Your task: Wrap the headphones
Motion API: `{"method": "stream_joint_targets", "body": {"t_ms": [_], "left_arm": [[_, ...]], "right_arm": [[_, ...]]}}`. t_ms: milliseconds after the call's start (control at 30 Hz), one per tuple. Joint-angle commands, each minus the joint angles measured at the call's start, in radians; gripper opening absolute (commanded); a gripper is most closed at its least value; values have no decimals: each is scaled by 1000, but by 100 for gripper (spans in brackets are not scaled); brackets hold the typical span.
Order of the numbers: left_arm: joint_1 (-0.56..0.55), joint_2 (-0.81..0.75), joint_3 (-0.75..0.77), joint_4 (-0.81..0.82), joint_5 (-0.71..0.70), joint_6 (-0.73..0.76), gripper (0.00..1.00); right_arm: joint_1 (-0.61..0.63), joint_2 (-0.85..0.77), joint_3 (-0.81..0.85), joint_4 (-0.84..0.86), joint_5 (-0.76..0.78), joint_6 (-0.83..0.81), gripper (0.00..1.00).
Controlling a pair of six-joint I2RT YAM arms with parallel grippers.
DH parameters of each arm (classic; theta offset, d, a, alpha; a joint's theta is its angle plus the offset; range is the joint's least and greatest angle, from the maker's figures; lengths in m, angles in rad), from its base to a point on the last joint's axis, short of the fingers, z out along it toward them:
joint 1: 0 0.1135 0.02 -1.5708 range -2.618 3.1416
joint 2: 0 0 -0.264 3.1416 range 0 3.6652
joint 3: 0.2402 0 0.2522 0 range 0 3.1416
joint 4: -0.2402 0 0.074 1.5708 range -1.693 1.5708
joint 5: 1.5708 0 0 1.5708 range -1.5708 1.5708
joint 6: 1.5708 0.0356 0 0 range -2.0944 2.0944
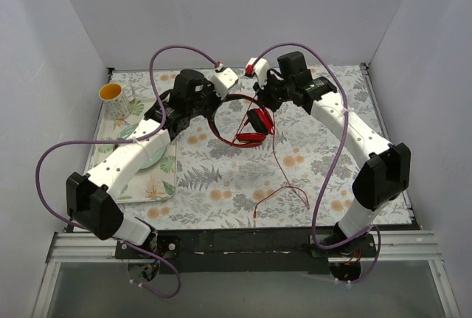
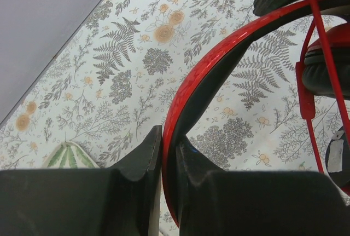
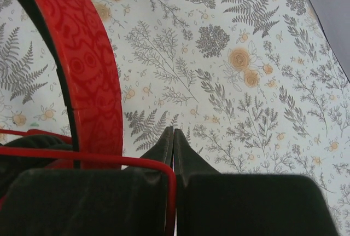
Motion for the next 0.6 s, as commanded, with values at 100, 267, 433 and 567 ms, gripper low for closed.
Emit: {"method": "stream_joint_targets", "body": {"t_ms": [100, 267, 433, 567], "left_arm": [[-10, -60, 22, -81, -79, 65, 0], [-10, -40, 51, -113, -49, 97, 0], [-10, -37, 94, -202, 149, 44, 0], [-10, -38, 133, -229, 228, -41, 0]], "right_arm": [[-43, -140, -144, 294, 295, -84, 10], [-42, -183, -191, 349, 299, -107, 11], [-42, -170, -167, 388, 168, -67, 11], [-45, -111, -93, 351, 32, -11, 11]]}}
